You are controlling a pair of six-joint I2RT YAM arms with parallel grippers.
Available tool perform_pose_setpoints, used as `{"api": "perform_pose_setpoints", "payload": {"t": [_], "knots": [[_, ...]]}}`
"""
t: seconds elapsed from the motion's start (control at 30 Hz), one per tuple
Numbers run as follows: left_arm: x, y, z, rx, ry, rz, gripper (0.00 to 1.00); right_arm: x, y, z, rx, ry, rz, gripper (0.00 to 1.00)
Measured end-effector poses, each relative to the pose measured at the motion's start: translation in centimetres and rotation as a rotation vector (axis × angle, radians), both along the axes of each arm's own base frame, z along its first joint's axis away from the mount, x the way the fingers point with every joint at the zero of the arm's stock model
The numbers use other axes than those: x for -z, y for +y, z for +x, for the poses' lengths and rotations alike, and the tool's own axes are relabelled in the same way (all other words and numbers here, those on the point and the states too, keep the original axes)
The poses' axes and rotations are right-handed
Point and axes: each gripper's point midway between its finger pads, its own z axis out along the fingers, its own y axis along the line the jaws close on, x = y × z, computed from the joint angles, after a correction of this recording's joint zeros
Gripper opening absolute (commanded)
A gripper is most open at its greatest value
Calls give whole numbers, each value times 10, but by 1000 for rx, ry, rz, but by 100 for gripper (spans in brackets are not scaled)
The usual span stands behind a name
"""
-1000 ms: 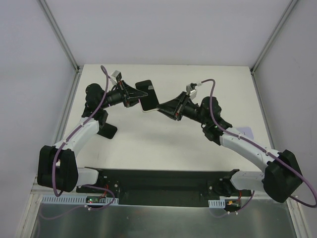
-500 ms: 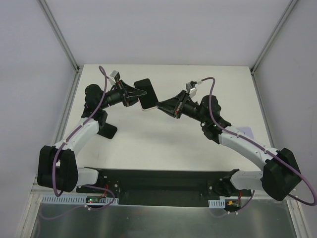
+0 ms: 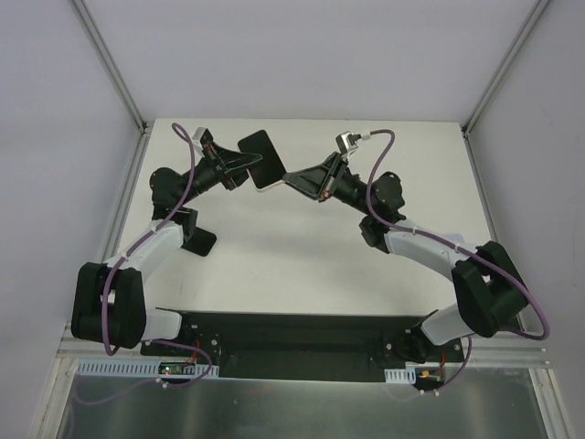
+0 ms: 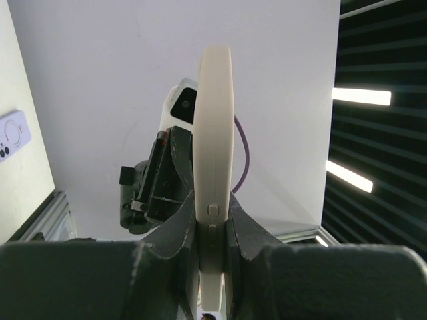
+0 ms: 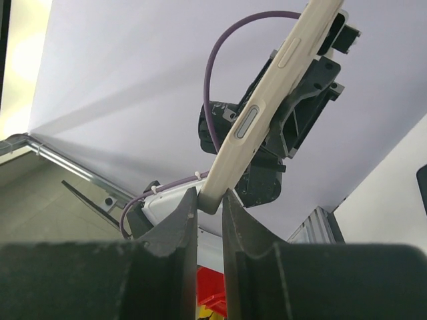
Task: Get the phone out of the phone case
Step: Remove the phone case from the phone.
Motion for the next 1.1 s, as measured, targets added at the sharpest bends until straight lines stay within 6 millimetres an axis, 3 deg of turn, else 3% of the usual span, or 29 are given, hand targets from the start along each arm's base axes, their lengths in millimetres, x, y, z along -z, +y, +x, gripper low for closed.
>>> {"api": "perform_pose_setpoints", "payload": {"t": [0.8, 1.1], "knots": [[-64, 18, -30, -95, -158, -90, 0, -64, 13, -23, -193, -335, 70, 1], [-72, 20, -33, -111, -166, -108, 0, -72, 15, -24, -243, -413, 63, 1]]}}
